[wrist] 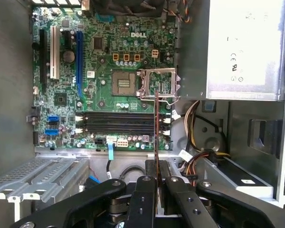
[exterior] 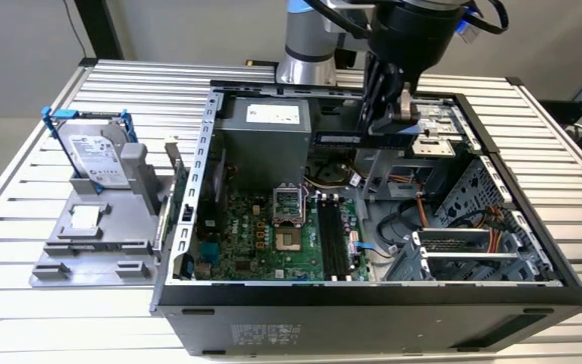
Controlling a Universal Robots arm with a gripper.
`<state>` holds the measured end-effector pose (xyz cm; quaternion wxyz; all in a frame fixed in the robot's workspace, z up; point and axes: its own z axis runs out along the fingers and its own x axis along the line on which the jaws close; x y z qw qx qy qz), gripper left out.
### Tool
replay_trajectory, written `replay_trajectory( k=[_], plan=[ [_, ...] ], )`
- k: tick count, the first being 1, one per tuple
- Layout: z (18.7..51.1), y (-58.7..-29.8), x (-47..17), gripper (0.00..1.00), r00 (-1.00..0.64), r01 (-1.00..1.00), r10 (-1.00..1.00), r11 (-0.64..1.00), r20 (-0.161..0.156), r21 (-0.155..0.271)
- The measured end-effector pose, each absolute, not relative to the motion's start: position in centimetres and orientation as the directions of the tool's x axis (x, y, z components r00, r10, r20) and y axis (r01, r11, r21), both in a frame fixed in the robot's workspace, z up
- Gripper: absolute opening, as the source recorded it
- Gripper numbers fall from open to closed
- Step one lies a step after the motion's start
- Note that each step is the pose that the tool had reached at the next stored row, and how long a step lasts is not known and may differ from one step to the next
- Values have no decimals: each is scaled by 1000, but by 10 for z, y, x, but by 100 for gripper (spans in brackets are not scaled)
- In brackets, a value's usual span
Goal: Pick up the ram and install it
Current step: 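Insert the ram into the slot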
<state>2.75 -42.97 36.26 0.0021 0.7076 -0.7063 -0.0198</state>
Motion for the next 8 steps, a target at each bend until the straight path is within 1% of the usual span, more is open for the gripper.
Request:
replay_trajectory(
  k=[8],
  plan=[
    [362, -425, 30, 0, 1, -1000, -1000, -2, -25, 31]
  ],
)
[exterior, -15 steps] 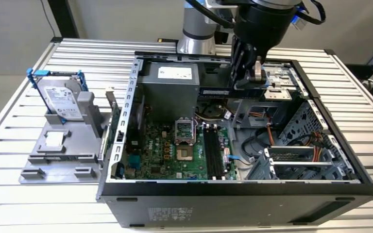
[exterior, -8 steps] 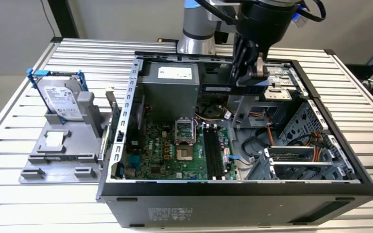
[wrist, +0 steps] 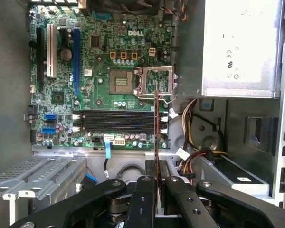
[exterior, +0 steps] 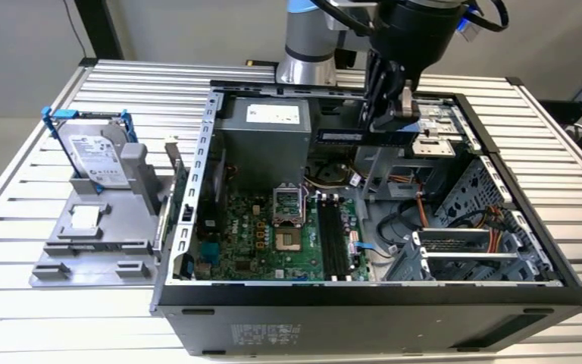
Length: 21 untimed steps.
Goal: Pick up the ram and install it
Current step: 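Insert the ram into the slot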
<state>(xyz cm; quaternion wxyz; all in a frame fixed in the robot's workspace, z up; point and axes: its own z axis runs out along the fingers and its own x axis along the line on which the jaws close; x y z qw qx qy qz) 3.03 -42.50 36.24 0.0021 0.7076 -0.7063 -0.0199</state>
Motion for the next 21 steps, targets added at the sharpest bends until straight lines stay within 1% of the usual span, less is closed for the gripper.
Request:
replay_trajectory(
  k=[10, 21],
  plan=[
    [362, -424, 32, 0, 1, -1000, -1000, -2, -25, 31],
    [362, -445, 31, 0, 1, -1000, -1000, -2, -25, 31]
  ],
)
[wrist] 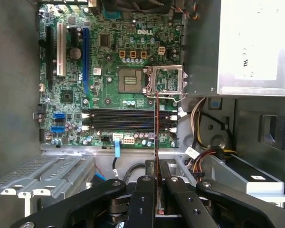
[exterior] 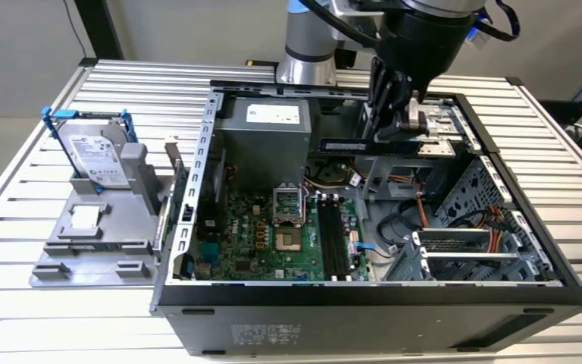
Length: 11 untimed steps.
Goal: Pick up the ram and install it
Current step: 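Insert the ram into the slot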
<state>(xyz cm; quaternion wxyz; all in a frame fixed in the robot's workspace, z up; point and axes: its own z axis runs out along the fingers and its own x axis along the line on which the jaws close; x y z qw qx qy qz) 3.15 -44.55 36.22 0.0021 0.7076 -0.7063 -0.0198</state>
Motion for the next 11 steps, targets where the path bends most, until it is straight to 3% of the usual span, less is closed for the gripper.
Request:
replay_trajectory(
  k=[11],
  plan=[
    [362, -474, 29, 0, 1, -1000, -1000, -2, -25, 31]
  ],
)
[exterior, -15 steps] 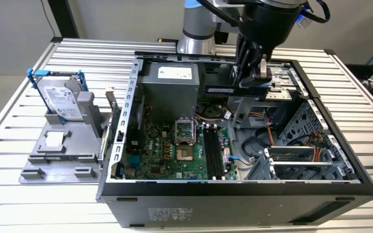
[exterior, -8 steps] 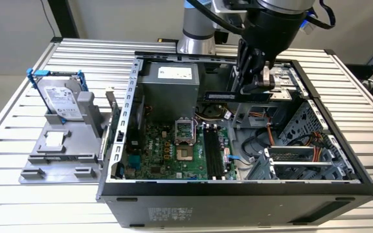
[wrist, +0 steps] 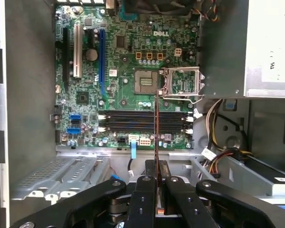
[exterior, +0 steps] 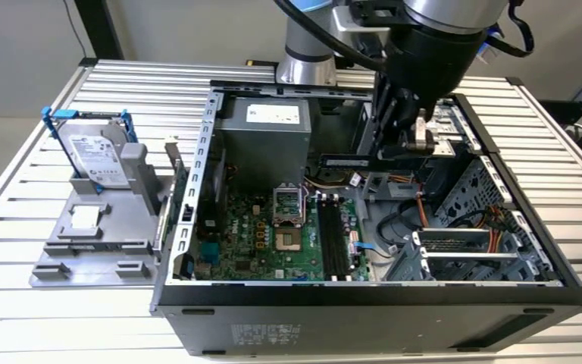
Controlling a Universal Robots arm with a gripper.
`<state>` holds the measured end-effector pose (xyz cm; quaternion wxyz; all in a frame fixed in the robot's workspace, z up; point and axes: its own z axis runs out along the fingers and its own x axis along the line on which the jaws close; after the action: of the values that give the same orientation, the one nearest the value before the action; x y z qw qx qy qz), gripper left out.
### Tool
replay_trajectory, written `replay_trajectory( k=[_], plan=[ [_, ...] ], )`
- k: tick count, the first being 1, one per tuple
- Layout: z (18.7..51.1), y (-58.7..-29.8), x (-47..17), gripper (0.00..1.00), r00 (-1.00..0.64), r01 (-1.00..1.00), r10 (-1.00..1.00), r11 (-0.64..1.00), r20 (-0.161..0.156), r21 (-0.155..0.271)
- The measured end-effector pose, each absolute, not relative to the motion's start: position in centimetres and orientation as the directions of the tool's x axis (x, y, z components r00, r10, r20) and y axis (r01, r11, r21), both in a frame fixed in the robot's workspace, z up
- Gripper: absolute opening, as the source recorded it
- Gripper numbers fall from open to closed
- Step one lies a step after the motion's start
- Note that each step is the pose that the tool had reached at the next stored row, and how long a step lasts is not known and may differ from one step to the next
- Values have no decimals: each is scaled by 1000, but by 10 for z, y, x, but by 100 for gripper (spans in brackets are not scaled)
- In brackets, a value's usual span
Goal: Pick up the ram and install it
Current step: 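Insert the ram into the slot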
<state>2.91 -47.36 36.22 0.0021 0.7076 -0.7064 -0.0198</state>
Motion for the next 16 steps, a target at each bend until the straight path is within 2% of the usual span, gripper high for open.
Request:
replay_trajectory(
  k=[5, 16],
  plan=[
    [362, -483, 29, 0, 1, -1000, -1000, -2, -25, 31],
    [362, -484, 29, 0, -9, -999, -1000, 8, -25, 31]
  ],
)
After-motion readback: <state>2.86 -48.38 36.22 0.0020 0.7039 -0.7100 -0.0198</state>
